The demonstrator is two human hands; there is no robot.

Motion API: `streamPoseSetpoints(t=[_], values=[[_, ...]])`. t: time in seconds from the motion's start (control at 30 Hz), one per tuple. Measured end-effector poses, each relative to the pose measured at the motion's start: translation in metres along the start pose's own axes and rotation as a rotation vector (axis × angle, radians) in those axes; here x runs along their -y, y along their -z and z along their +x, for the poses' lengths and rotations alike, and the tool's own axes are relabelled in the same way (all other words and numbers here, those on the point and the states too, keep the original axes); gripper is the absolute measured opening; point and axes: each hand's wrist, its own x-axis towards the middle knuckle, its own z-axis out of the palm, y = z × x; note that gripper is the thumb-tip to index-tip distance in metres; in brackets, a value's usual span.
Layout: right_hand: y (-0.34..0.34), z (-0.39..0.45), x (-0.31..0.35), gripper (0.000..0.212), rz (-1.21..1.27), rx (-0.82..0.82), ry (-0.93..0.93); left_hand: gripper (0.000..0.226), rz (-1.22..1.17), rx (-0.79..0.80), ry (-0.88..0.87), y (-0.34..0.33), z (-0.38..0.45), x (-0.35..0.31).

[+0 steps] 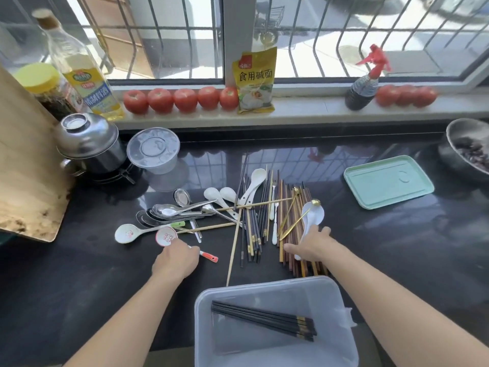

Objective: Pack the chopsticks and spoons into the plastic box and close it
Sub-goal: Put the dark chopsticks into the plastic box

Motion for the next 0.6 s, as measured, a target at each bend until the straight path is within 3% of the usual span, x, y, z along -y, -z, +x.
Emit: streamPoseSetpoints(t=[0.2, 0.43, 0.53, 0.6], values=[[-0.003, 0.018, 0.029, 0.125, -0.048, -0.122, -0.032, 0.037, 0.004, -0.028, -0.017, 0.005, 0.01, -0.006], [0.032, 0.041, 0.026, 0.093, 0.002, -0.231, 0.007, 0.04, -0.023, 0.008, -0.031, 0.005, 0.013, 0.0], [0.045, 0.052, 0.021, 0.086, 0.003, -0.272, 0.046, 0.055, -0.147, 0.08, -0.008, 0.005, 0.011, 0.01], [0.045, 0.049, 0.019, 0.087, 0.027, -0.272, 0.076, 0.047, -0.262, 0.124, -0.015, 0.009, -0.006, 0.013]])
